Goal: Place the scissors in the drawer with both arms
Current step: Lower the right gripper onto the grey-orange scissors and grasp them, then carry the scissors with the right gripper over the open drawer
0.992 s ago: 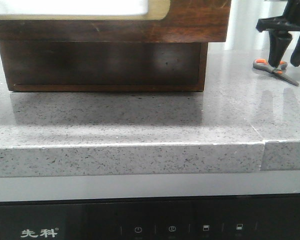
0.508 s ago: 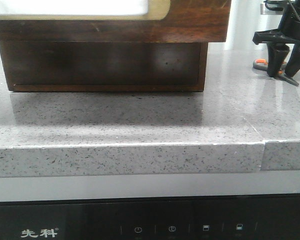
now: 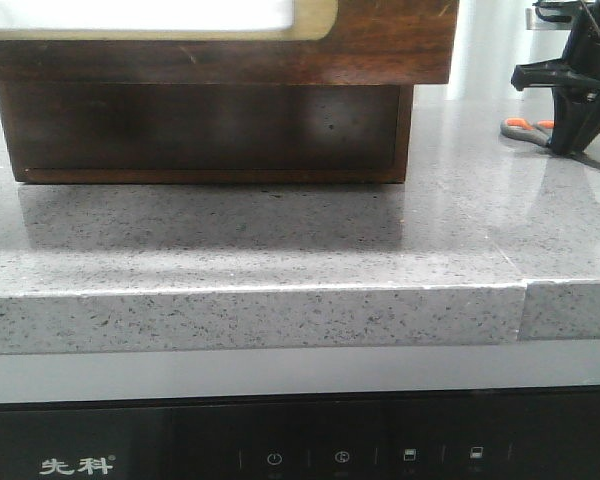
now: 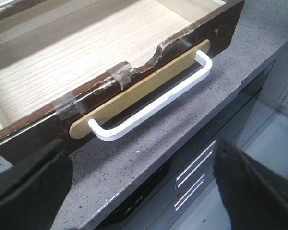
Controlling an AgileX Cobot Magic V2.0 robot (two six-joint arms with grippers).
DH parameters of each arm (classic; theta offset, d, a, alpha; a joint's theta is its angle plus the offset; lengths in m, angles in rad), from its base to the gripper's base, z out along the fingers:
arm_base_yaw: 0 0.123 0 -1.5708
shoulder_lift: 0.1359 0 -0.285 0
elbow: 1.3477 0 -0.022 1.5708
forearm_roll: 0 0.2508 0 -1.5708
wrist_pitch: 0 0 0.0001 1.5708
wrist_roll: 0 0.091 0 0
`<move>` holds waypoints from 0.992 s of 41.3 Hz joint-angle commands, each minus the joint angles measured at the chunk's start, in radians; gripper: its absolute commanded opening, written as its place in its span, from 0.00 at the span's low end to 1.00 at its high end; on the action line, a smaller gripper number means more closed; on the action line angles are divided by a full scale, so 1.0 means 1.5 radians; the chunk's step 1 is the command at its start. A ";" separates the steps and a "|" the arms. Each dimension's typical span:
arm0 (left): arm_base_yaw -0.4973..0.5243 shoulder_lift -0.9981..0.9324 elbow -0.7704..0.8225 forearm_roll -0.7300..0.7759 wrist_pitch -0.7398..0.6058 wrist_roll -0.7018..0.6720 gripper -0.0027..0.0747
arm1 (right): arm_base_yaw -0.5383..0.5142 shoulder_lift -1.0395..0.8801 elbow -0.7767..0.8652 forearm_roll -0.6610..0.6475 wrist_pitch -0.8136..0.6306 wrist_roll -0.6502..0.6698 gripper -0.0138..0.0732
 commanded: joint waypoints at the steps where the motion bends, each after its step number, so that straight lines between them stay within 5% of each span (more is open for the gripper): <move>1: -0.004 0.007 -0.023 -0.001 -0.049 -0.005 0.79 | 0.000 -0.076 -0.020 0.010 -0.003 -0.006 0.24; 15: -0.004 0.007 -0.023 -0.001 -0.049 -0.005 0.79 | 0.003 -0.233 -0.010 0.020 -0.003 -0.023 0.24; 24: -0.004 0.007 -0.023 -0.001 -0.049 -0.005 0.79 | 0.014 -0.407 0.109 0.081 -0.083 -0.079 0.24; 41: -0.004 0.007 -0.023 -0.001 -0.049 -0.005 0.79 | 0.193 -0.611 0.208 0.137 -0.119 -0.256 0.24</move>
